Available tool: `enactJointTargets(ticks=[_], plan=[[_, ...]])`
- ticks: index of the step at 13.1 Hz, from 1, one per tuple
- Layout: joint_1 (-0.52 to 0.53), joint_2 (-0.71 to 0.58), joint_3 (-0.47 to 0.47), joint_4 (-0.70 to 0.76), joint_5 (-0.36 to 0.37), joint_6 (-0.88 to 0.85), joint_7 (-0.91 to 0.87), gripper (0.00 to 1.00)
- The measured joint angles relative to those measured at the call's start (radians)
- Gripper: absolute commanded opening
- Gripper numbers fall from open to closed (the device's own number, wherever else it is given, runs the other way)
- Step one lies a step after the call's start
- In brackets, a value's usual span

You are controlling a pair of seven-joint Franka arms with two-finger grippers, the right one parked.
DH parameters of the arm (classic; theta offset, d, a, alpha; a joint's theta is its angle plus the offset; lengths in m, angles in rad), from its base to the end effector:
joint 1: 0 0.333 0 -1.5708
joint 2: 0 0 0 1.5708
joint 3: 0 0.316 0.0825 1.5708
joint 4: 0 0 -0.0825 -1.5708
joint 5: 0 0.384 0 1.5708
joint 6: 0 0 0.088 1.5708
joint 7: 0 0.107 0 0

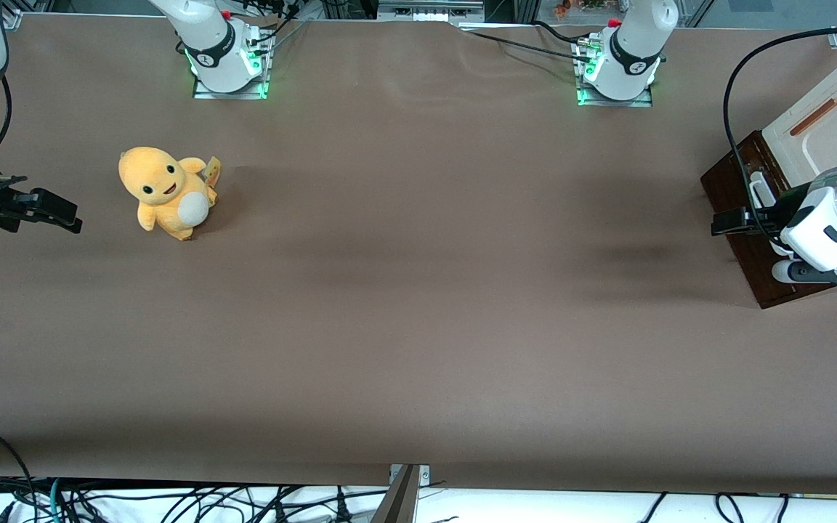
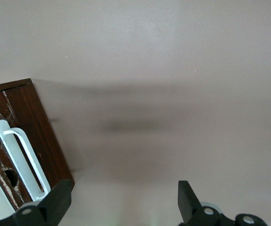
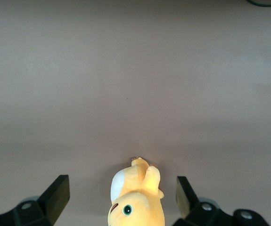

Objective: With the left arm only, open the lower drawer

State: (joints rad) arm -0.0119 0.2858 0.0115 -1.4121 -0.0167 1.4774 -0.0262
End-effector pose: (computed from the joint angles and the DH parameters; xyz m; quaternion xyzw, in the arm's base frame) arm 0.6221 -0.0031 0.5224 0.9938 0.0129 -0.1101 0.0052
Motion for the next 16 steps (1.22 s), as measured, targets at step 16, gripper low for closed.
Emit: enactJointTargets(ticks=[16], plan=[[-0.083, 0.029, -0.008, -0.009, 0.22, -0.001, -0.235, 1.0]])
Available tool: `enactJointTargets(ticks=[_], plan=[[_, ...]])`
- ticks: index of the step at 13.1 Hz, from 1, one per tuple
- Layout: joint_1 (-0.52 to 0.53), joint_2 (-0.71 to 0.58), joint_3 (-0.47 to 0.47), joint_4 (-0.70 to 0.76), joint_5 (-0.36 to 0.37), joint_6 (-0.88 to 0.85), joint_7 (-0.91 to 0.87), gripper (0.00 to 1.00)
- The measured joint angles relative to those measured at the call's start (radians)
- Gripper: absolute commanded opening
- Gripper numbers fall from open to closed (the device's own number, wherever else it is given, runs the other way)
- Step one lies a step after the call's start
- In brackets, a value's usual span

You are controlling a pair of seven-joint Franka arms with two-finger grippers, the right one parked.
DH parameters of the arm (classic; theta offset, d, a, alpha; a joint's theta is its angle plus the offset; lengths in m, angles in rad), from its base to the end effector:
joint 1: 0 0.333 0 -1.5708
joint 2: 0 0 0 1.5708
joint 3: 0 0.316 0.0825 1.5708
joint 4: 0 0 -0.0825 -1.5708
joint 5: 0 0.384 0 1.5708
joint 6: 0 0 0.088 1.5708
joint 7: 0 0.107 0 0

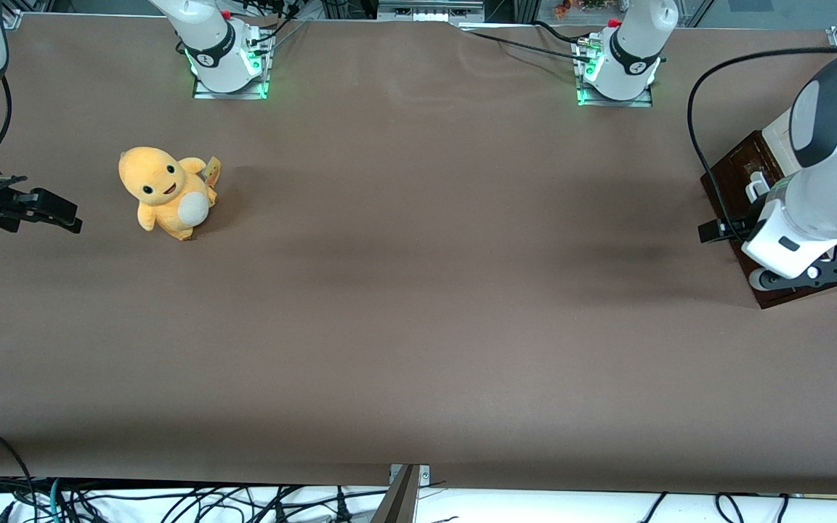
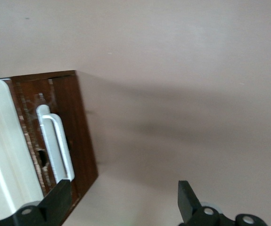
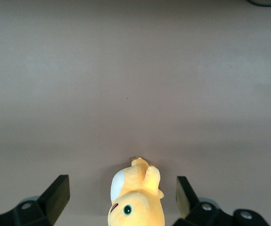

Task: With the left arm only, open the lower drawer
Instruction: 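Swing the left gripper around to face the lower drawer's white handle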

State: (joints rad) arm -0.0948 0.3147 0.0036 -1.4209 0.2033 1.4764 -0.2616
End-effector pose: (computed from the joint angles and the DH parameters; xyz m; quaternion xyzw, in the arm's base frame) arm 0.6261 -0.0343 0.5027 -0.9832 -0.0804 0.1087 0.1230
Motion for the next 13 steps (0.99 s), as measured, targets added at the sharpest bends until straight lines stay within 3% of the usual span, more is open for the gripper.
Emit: enactJointTargets(ticks=[13], plan=[[-0.12, 0.128, -0.007, -0.02, 0.273, 0.001, -0.351, 1.0]])
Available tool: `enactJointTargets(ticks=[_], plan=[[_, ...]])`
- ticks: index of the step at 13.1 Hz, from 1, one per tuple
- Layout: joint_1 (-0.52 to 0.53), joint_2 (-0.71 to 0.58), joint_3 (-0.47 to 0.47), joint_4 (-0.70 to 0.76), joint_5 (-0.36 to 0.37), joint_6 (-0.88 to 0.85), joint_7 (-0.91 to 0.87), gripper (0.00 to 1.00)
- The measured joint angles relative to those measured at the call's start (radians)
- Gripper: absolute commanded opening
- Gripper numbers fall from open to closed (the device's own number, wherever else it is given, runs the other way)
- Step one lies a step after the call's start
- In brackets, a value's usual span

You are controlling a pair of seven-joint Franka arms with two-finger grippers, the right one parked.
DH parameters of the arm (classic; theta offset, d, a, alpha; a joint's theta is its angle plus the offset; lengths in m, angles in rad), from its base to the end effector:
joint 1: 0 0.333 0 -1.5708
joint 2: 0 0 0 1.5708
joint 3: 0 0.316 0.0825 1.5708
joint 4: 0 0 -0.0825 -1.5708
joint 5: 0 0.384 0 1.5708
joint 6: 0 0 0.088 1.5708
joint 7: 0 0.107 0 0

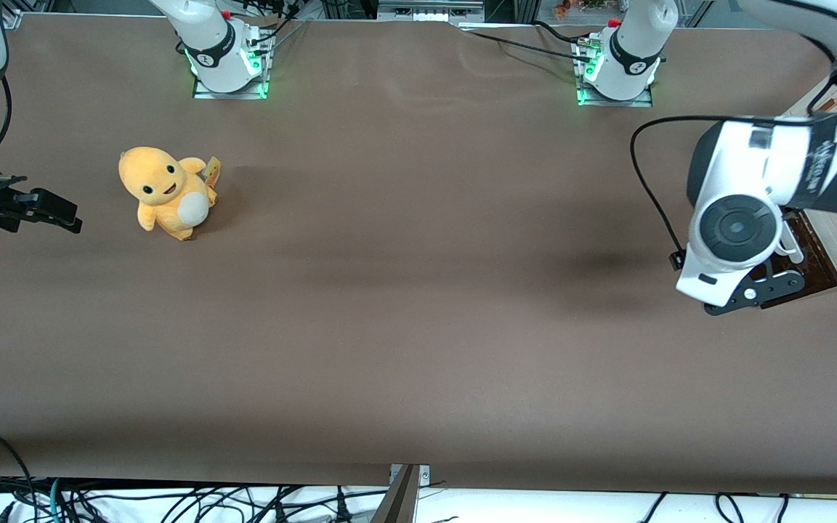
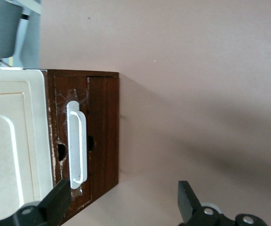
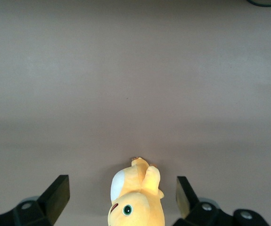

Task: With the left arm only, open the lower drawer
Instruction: 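Swing the left gripper around to face the lower drawer's white handle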

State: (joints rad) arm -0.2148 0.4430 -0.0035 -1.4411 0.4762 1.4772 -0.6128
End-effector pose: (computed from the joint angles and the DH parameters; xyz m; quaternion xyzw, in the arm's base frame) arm 0.6393 -0.0876 0.4222 -0.9385 -0.1612 0.0853 0.2931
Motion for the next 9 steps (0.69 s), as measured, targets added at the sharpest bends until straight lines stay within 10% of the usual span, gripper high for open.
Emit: enactJointTargets(ticks=[9], plan=[[-0.002, 0.088, -0.032, -0.121, 0.21, 0.033, -0.204, 1.0]])
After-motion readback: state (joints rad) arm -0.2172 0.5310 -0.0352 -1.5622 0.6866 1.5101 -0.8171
